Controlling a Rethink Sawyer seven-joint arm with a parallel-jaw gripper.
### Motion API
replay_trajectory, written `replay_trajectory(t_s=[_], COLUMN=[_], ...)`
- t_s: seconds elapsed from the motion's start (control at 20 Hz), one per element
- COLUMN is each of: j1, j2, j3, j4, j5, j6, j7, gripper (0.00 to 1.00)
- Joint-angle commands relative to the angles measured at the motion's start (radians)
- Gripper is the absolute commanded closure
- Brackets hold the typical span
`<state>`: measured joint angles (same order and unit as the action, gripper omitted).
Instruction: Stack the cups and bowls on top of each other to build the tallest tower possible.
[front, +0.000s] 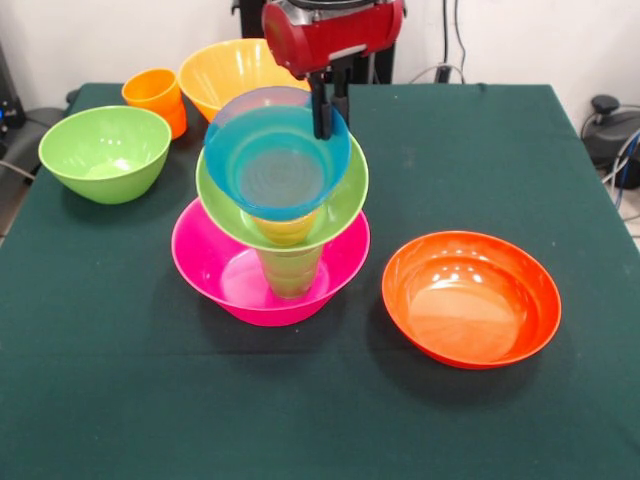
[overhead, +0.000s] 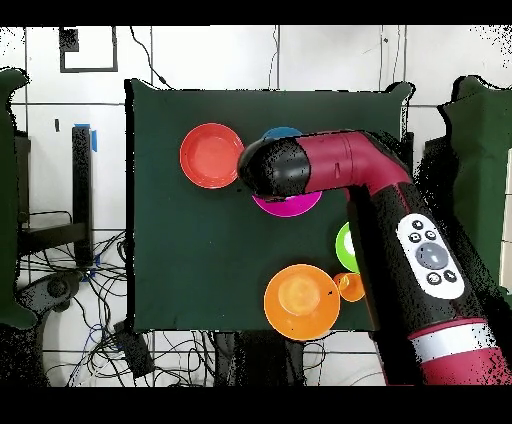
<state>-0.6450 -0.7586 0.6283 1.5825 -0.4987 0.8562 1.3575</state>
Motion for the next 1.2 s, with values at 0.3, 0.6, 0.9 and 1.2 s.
replay_trajectory(t_s=[0.3,0.6,0.9,1.2], j1=[-0.037,-0.022,-0.013,-0.004], j2=[0.018,0.044,0.022,0.007], j3=[0.011,-0.003,-0.005,-0.008], j4=[0.105,0.094,0.107,0.121], j5=[-0.023,-0.035,-0.027,-0.021], j6=[-0.094,-0.113,-0.114,-0.117], j7=[-0.025,-0.013,-0.001,0.019], gripper=[1.0,1.0,1.0,1.0])
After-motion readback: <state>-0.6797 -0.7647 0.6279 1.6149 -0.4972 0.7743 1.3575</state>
